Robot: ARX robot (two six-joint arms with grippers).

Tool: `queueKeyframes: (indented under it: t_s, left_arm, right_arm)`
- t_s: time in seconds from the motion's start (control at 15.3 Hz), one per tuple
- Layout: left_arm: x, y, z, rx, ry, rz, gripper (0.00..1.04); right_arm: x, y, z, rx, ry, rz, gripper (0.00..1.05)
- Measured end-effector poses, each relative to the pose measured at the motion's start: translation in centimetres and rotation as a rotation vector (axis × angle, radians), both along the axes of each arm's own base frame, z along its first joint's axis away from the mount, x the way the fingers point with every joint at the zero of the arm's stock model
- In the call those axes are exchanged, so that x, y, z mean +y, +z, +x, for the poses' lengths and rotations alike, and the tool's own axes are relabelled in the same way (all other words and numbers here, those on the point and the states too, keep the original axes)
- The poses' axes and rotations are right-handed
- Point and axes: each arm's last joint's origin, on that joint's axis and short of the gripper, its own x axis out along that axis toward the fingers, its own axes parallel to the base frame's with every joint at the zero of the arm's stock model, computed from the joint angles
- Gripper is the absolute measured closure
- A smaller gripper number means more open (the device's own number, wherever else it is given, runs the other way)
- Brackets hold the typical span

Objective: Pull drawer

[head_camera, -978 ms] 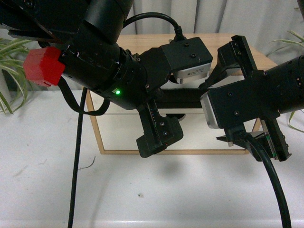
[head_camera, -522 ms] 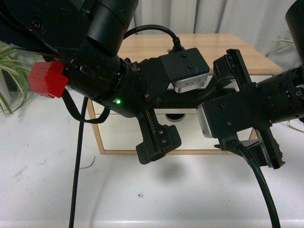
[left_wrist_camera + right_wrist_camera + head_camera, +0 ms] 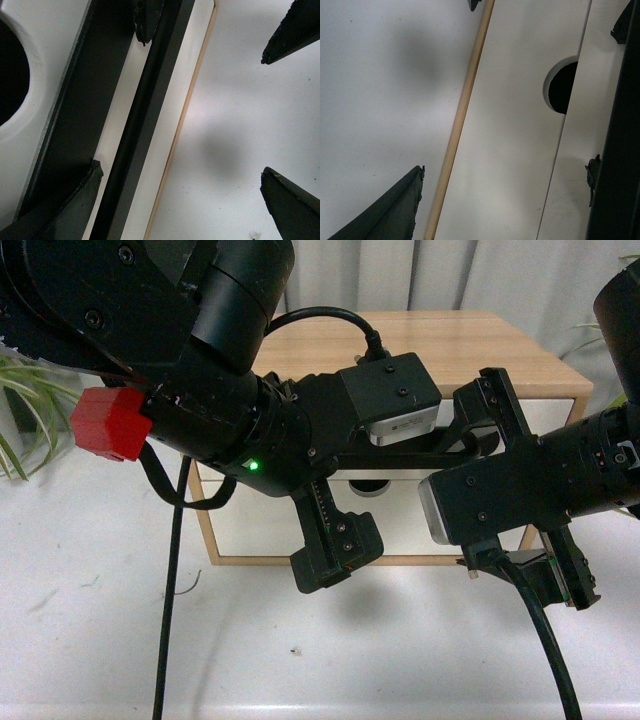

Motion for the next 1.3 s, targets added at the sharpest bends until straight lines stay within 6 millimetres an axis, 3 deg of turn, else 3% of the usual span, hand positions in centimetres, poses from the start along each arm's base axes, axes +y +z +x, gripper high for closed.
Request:
queueKeyframes:
  t_s: [0.33, 0.59, 1.3]
  left_arm:
    - [-0.2, -0.2, -0.4, 0.014, -0.029, -0.011, 0.07]
    - [-0.5, -0.5, -3.5, 0.036, -0.073, -0.024, 0.07]
    - [-0.1, -0.8, -8.1, 0.074, -0.104, -0.051, 0.07]
  right_arm:
    - [-0.2, -0.1, -0.3, 0.024, -0.01, -0.006, 0.06]
    - [-0.6, -0.2, -4.3, 0.081, -0.039, 0.012, 0.06]
    - [-0.8, -0.5, -9.6, 0.147, -0.033, 0.049, 0.06]
